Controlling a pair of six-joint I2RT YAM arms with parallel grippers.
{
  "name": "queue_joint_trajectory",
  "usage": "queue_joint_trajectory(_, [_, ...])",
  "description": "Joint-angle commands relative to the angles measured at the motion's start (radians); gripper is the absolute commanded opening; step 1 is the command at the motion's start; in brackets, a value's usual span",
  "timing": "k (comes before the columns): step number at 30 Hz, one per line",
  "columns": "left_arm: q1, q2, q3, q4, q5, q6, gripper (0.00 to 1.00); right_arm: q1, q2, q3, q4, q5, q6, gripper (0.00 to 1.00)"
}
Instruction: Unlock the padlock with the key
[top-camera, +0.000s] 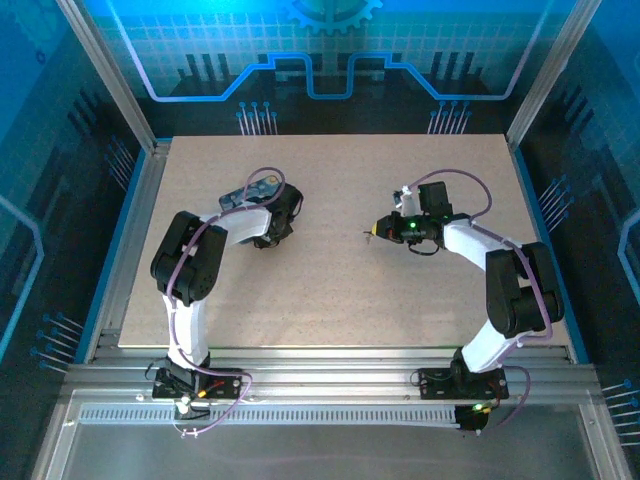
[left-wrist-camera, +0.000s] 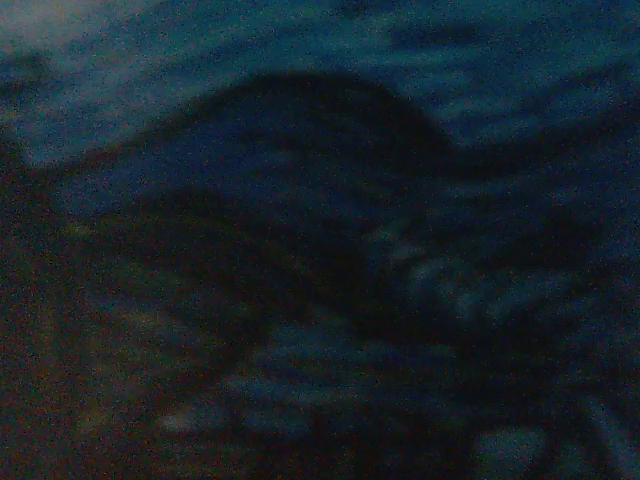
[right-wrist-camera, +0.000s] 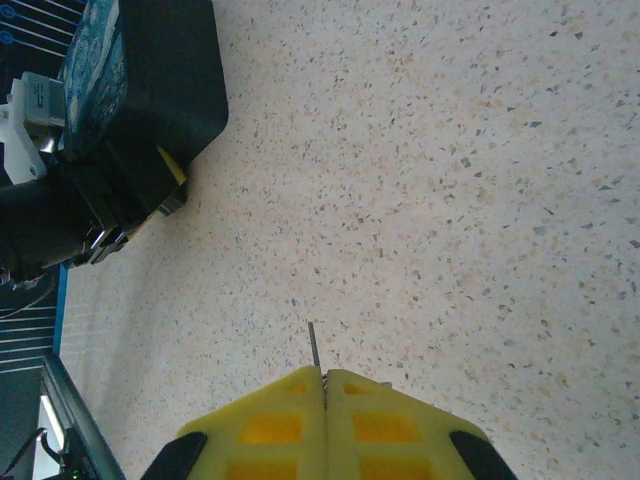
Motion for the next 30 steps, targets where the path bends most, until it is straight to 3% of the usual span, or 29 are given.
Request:
queue_joint_trajectory(1, [0.014,-0.017,0.005,-0.009,0.005,0.014,0.33,0.015,-0.007,0.006,-0.006,-0.033,-0.024,0.00])
queue_joint_trajectory(7, [0.019,-0.057,0.003,-0.007,0.112,0.011,0.15,0.052,-0.061,-0.013,-0.040,-0.042,-0.057,0.00])
queue_joint_trajectory(10, [0.021,-0.088,-0.004,-0.001,0.191,0.001,0.09,0.066,-0.087,-0.030,-0.039,-0.044,-0.049,0.00])
queue_joint_trajectory(12, [0.020,-0.120,-0.010,-0.005,0.240,-0.014,0.11,0.073,-0.101,-0.039,-0.041,-0.053,-0.046,0.00])
queue_joint_trajectory(19, [0.041,-0.229,-0.031,0.034,0.532,-0.077,0.01,0.123,-0.144,-0.044,0.010,-0.126,-0.006,0.00])
queue_joint_trajectory(23, [0.048,-0.277,-0.052,0.077,0.677,-0.184,0.01,0.160,-0.169,-0.057,0.134,-0.182,0.062,0.00])
queue_joint_trajectory(30, [0.046,-0.378,-0.163,0.237,0.790,-0.474,0.01,0.194,-0.169,-0.101,0.355,-0.211,0.217,0.00])
